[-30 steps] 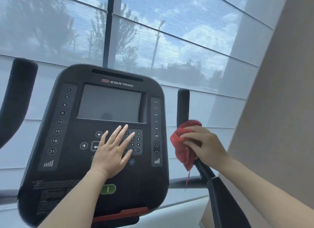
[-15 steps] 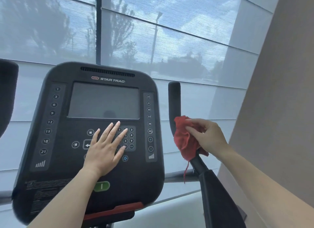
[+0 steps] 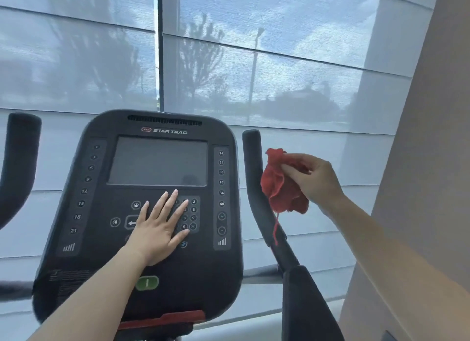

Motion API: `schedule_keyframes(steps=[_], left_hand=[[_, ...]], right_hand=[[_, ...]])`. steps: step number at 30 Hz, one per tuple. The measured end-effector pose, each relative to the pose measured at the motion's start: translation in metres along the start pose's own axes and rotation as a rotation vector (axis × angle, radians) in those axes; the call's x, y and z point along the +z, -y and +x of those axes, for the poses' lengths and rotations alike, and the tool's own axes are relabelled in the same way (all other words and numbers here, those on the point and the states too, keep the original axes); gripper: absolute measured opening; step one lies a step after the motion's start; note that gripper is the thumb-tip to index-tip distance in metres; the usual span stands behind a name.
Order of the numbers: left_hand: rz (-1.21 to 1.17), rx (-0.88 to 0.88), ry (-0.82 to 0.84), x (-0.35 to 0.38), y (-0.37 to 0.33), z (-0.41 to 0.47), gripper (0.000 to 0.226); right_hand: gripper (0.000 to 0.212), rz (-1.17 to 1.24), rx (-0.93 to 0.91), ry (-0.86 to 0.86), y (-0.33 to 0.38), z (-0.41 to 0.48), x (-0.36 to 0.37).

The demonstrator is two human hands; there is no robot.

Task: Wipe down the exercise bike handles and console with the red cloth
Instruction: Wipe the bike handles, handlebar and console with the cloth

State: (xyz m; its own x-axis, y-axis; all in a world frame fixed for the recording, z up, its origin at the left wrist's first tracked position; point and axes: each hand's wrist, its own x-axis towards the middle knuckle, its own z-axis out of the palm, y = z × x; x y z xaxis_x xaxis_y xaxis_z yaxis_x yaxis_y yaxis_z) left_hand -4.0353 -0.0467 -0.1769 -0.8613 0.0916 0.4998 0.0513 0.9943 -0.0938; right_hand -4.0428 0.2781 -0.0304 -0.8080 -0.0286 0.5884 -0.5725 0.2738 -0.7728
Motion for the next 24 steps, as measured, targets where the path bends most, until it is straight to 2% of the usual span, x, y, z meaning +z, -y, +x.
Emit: schedule_keyframes(steps=[4, 7, 10, 17, 20, 24], left_hand=[[-0.088, -0.169, 0.053, -0.011, -0.028, 0.0, 0.086], [-0.158, -0.3, 0.106, -0.016, -0.052, 0.007, 0.072], [-0.18, -0.378, 0.167, -0.016, -0.069, 0.013, 0.068], [-0.138, -0.376, 0.148, -0.002, -0.065, 0.006, 0.081], [-0.143, -0.381, 0.148, 0.0, -0.065, 0.007, 0.081], [-0.117, -0.38, 0.153, 0.001, -0.065, 0.007, 0.081]], right_hand=[[0.028, 0.059, -0.11, 0.018, 0.016, 0.039, 0.004], [0.04, 0.071, -0.122, 0.109, 0.017, 0.057, 0.016], [0.034, 0.17, -0.132, 0.214, 0.005, 0.056, 0.029], [0.028, 0.167, -0.108, 0.381, -0.031, 0.034, 0.011], [0.031, 0.212, -0.092, 0.337, -0.03, 0.036, 0.009], [0.022, 0.196, -0.096, 0.379, -0.038, 0.025, 0.016]])
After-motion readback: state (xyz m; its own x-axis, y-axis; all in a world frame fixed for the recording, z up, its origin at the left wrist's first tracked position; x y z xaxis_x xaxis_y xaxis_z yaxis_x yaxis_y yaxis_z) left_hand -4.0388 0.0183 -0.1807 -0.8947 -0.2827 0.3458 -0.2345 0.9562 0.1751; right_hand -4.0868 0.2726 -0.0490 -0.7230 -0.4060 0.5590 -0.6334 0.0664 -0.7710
